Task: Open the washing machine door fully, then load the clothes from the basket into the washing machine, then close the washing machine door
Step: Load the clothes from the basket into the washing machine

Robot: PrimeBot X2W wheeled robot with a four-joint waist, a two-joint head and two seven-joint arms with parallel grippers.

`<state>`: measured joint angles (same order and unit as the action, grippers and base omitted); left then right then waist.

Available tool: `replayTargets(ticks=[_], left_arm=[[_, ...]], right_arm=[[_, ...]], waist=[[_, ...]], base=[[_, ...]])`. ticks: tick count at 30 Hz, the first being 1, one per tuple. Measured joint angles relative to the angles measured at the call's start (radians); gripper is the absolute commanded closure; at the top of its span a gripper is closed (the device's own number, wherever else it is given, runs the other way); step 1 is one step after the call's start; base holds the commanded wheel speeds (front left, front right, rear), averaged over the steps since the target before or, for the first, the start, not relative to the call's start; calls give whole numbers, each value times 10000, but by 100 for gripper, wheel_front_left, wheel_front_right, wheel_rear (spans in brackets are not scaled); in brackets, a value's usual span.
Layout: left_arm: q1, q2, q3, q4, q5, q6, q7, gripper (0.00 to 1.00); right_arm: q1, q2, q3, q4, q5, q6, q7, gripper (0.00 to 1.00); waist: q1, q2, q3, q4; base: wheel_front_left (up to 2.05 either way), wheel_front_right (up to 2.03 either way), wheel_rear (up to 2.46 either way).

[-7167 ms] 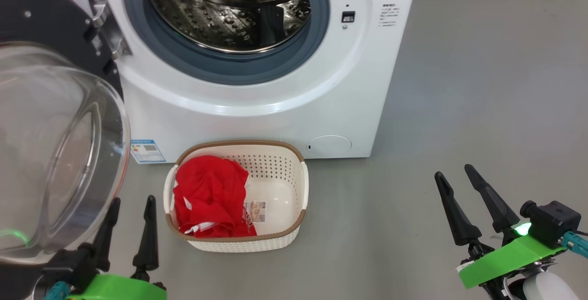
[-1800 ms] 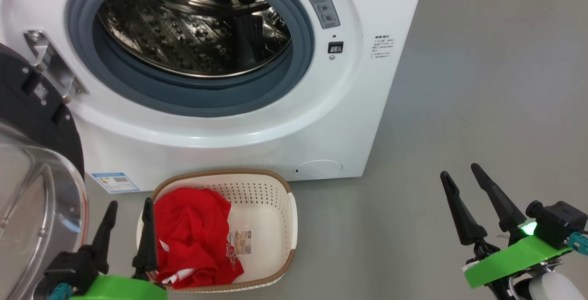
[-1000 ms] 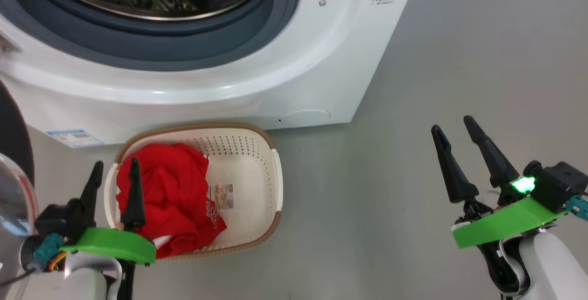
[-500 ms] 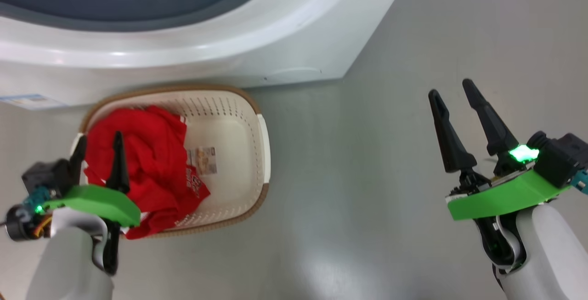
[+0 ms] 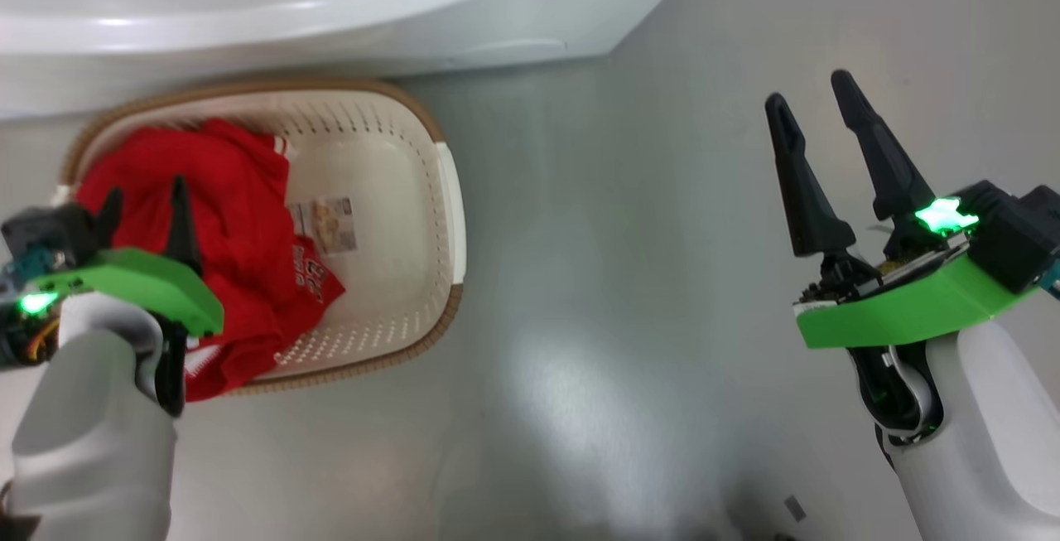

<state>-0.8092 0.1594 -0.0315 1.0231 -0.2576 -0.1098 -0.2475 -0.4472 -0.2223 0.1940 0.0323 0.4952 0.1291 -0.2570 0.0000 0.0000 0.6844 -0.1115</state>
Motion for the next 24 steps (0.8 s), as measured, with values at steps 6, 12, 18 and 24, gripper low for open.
replayTargets(ticks=[6, 12, 18, 24], left_arm=[[-703, 79, -209, 945, 38, 0, 192, 0], [-1387, 251, -347, 1787, 182, 0, 543, 0], [-1827, 334, -535, 2247, 194, 2, 955, 0], [-2025, 393, -663, 2483, 224, 150, 1448, 0]], right_arm=[[-259, 115, 163, -21, 2, 0, 0, 0], [-357, 301, 184, -48, 2, 0, 0, 0], [-579, 391, 203, -109, 2, 0, 0, 0], [-695, 560, 268, -128, 2, 0, 0, 0]], waist=[[0, 0, 518, -110], [-1, 0, 1040, -299], [0, 0, 1458, -521], [0, 0, 1758, -767]], base=[[0, 0, 0], [0, 0, 0], [0, 0, 0], [0, 0, 0]])
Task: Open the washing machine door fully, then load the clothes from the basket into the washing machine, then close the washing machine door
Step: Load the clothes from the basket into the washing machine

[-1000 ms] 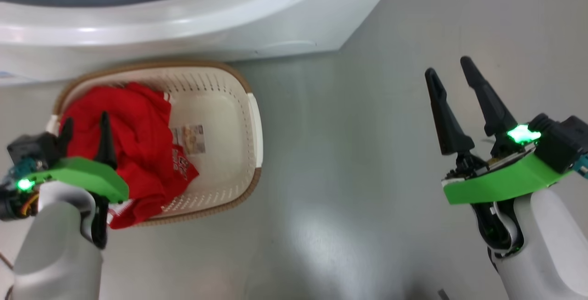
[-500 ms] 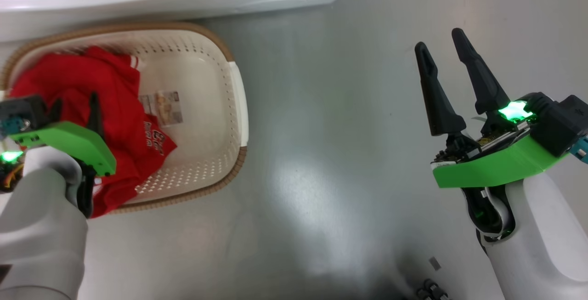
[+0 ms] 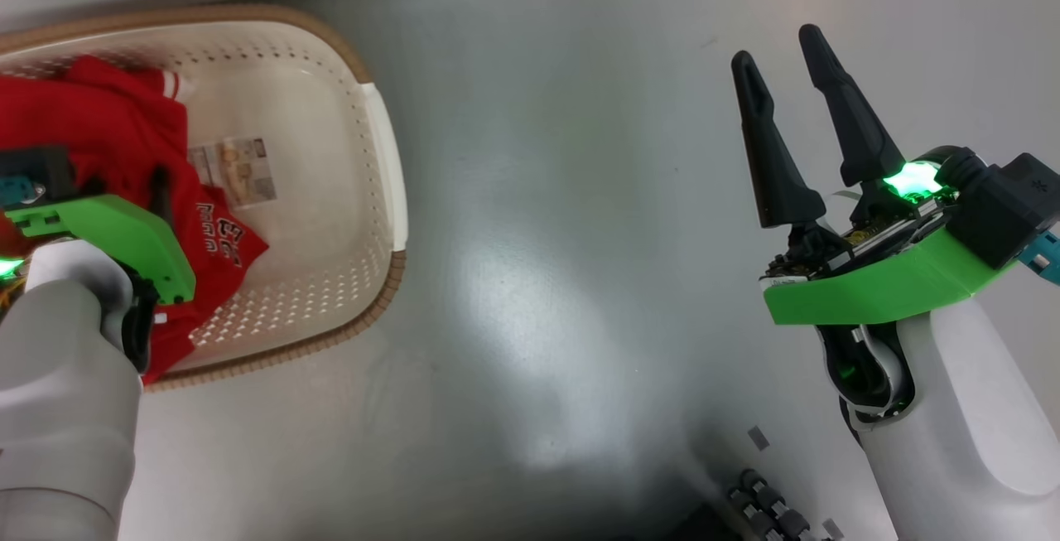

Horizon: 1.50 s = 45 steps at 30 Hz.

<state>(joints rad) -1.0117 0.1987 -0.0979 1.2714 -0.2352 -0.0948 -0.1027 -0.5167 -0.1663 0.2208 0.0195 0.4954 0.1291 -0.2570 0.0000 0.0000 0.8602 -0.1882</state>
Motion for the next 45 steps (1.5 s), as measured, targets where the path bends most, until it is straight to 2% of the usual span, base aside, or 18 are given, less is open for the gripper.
replayTargets(ticks=[4, 7, 10, 11, 12, 13, 14, 21, 29, 38, 45], left_arm=[[-46, 63, -25, 92, -2, 211, 589, 0], [-65, 180, -96, 146, 13, 571, 767, 0], [-112, 253, -113, 173, 29, 648, 940, 0], [-137, 263, -117, 184, 29, 650, 941, 14], [-151, 268, -127, 184, 29, 650, 941, 51], [-158, 270, -136, 186, 27, 650, 941, 66], [-159, 270, -144, 188, 23, 652, 940, 100], [-134, 267, -221, 221, -59, 621, 784, 100], [256, 81, -251, 234, -378, 263, 349, 100], [766, -134, -364, 230, -593, -148, -646, 100], [1203, -247, -556, 38, -698, -255, -1212, 100]], right_arm=[[-8, 48, 12, 2, 2, 0, 0, 0], [-67, 90, 29, 2, 2, 0, 0, 0], [-128, 105, 31, 2, 2, 0, 0, 0], [-145, 105, 31, 2, 2, 0, 0, 0], [-159, 107, 31, 4, 2, 0, 0, 0], [-161, 109, 31, 4, 2, 0, 0, 0], [-161, 111, 29, 10, 2, 0, 0, 0], [-161, 113, 46, 84, 2, 0, 0, 0], [-157, 102, 192, 224, 29, 0, 0, 0], [-32, 0, 255, 410, 90, 0, 0, 0], [291, -88, 219, 514, 98, 0, 0, 0]], waist=[[0, 0, 112, -142], [0, 0, 188, -252], [0, 0, 224, -309], [0, 0, 226, -325], [0, 0, 224, -336], [0, 0, 215, -341], [0, 0, 203, -342], [0, 0, -11, -309], [0, 0, -531, -165], [0, 0, -1249, 79], [0, 0, -1833, 273]], base=[[0, 0, 0], [0, 0, 0], [0, 0, 0], [0, 0, 0], [0, 0, 0], [0, 0, 0], [0, 0, 0], [0, 0, 0], [0, 0, 0], [0, 0, 0], [0, 0, 0]])
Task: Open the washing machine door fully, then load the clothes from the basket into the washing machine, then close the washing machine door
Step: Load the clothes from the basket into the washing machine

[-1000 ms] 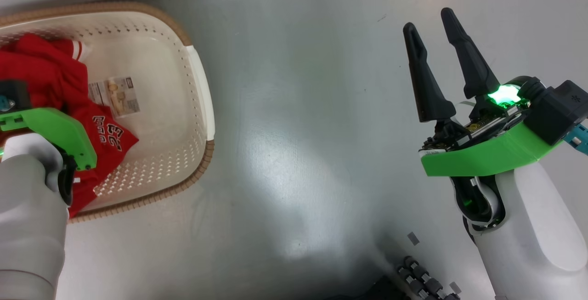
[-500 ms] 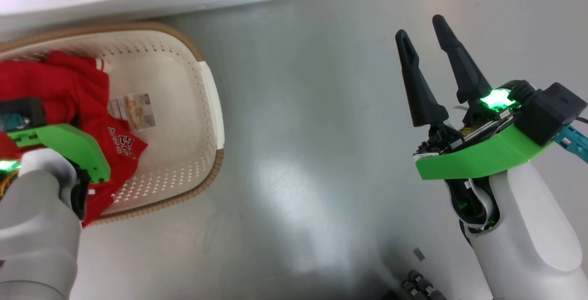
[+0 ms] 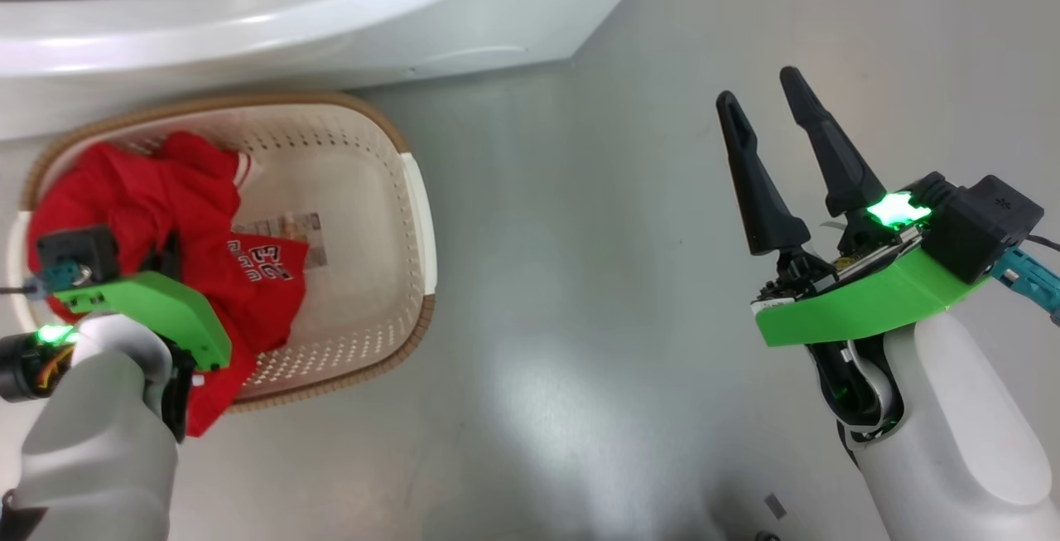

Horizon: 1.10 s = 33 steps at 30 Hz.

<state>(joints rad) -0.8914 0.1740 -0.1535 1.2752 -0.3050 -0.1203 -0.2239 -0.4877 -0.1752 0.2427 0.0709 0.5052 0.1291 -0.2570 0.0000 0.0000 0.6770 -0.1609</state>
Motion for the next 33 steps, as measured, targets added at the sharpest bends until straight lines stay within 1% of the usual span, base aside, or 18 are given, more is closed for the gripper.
replayTargets(ticks=[3, 8, 14, 15, 25, 33], left_arm=[[226, -36, -79, -222, -77, -73, -128, 100], [732, -119, -123, -729, -380, -73, -232, 100], [1673, -226, -249, -1795, -627, -75, -257, 100], [1673, -226, -249, -1795, -627, -75, -257, 100], [3483, -270, -98, -4050, -763, -75, -257, 100], [4939, -516, 171, -6052, -830, -75, -259, 100]], right_arm=[[31, -52, -42, 61, 8, 0, 0, 0], [403, -132, -109, 171, 46, 0, 0, 0], [790, -324, -107, 297, 54, 0, 0, 0], [790, -324, -107, 297, 54, 0, 0, 0], [1512, -525, -107, 508, 247, 0, 0, 0], [2146, -752, -171, 642, 251, 0, 0, 0]], waist=[[-1, 0, -260, 72], [0, 0, -771, 180], [0, 0, -1516, 339], [0, 0, -1516, 339], [0, 0, -2896, 653], [0, 0, -3987, 898]], base=[[0, 0, 0], [0, 0, 0], [0, 0, 0], [0, 0, 0], [0, 0, 0], [0, 0, 0]])
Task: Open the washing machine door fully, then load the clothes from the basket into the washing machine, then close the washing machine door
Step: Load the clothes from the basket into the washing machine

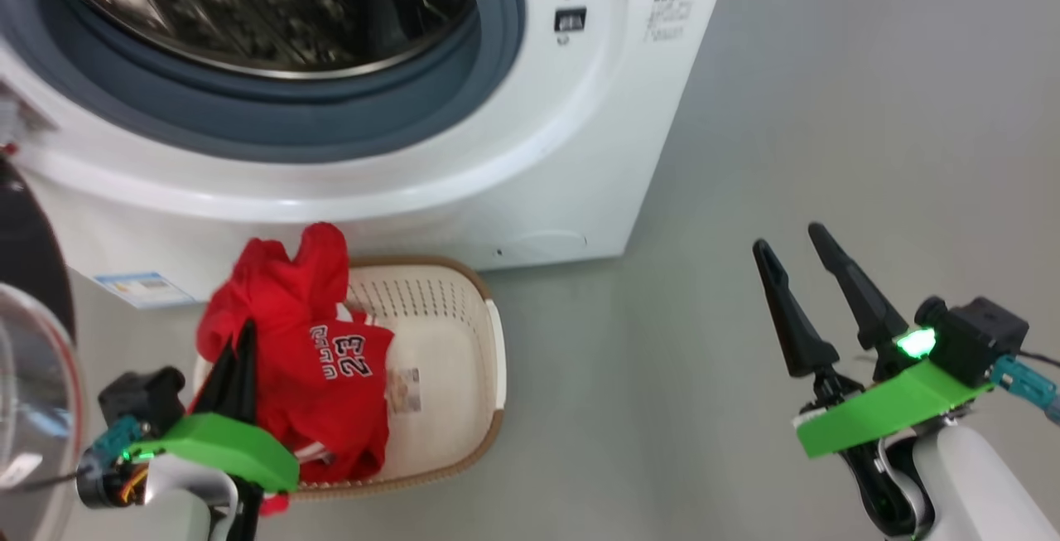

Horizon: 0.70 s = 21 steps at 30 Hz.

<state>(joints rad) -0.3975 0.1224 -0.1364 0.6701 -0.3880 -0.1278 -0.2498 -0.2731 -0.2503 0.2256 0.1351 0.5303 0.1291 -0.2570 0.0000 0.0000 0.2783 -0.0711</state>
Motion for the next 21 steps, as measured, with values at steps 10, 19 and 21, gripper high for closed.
replayTargets(ticks=[10, 19, 21], left_arm=[[1655, -69, 163, -2633, 345, 109, -25, 100], [2749, -146, 23, -4550, 439, 456, 46, 100], [2912, -144, -4, -4878, 439, 546, 132, 100]], right_arm=[[639, -48, -107, 54, 94, 0, 0, 0], [1270, -77, -324, 54, 96, 0, 0, 0], [1320, -84, -324, 56, 96, 0, 0, 0]], waist=[[0, 0, -1154, 231], [0, 0, -1866, 421], [0, 0, -1974, 463]], base=[[0, 0, 0], [0, 0, 0], [0, 0, 0]])
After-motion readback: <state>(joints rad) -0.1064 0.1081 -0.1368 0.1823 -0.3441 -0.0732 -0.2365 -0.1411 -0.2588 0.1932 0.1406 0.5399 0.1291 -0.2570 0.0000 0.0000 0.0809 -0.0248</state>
